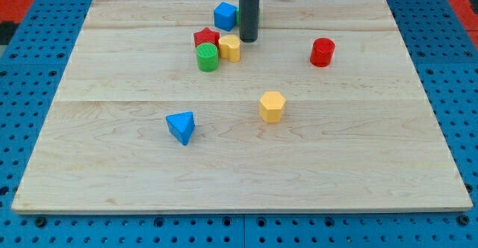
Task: Move the yellow heart and green circle down a bit
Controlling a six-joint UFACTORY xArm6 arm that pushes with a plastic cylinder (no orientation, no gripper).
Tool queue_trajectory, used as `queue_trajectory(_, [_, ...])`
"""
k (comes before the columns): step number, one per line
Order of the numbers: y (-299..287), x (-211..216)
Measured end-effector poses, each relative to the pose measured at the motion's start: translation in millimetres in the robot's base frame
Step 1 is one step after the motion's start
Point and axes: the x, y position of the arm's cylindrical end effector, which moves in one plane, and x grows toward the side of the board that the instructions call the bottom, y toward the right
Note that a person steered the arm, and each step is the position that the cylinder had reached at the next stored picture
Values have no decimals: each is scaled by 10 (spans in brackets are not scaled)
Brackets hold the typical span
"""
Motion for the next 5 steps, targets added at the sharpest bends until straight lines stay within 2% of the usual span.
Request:
queue_trajectory(1, [-1,152])
queue_trajectory(2, [-92,91])
queue_trajectory(3, [-92,-255])
queue_trajectory(4, [-213,-343])
queue_trajectory(5, [-307,-224])
